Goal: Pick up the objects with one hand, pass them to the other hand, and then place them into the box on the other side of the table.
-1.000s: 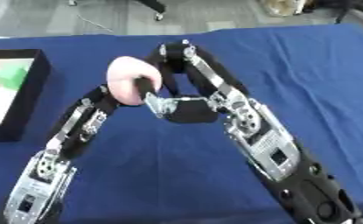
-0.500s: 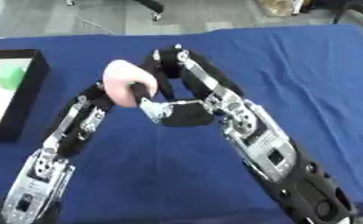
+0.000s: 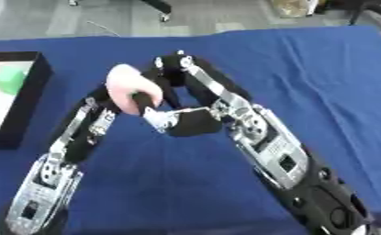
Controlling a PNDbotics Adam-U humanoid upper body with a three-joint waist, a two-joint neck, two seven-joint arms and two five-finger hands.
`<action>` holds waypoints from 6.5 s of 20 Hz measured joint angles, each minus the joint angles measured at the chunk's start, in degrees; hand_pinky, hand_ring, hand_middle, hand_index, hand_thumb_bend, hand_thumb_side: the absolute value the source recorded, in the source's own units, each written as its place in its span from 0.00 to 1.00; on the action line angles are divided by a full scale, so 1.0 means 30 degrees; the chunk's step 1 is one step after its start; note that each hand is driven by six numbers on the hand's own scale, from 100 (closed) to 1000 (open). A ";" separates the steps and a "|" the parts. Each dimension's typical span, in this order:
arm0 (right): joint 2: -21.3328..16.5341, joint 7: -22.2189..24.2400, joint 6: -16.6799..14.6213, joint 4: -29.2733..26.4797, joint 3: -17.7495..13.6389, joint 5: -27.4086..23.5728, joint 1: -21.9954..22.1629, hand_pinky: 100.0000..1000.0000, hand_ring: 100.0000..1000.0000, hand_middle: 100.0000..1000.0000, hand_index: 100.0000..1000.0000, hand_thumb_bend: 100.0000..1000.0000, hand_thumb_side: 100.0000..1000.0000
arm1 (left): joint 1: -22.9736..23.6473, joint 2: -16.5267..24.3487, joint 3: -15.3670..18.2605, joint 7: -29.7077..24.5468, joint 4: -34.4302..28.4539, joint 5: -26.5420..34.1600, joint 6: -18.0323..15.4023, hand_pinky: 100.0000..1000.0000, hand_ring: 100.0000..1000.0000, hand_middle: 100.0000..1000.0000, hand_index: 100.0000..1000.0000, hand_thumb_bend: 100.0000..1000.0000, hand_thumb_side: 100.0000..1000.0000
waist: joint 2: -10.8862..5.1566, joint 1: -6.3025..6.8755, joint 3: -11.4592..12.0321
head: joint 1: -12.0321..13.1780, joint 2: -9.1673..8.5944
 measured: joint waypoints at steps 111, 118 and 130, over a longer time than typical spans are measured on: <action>0.0204 -0.0983 -0.0597 0.0240 -0.0911 0.3337 0.0828 0.36 0.13 0.21 0.42 0.03 0.16 | -0.1141 -0.0664 -0.0719 0.4793 0.0719 0.1818 0.1198 0.42 0.15 0.09 0.29 0.00 0.59 | 0.0115 -0.0103 -0.0415 | -0.0164 0.0002; 0.0352 -0.1700 -0.0536 0.0105 -0.1074 0.4127 0.0975 0.36 0.13 0.24 0.46 0.08 0.24 | -0.1141 -0.0664 -0.0722 0.5253 0.0718 0.1638 0.1330 0.41 0.15 0.09 0.29 0.00 0.59 | 0.0115 -0.0097 -0.0430 | -0.0158 0.0002; 0.0360 -0.2176 -0.0440 0.0002 -0.1176 0.4349 0.1008 0.37 0.14 0.26 0.49 0.19 0.39 | -0.1142 -0.0679 -0.0829 0.5720 0.0716 0.1869 0.1450 0.41 0.15 0.09 0.29 0.00 0.60 | 0.0115 -0.0101 -0.0431 | -0.0069 0.0002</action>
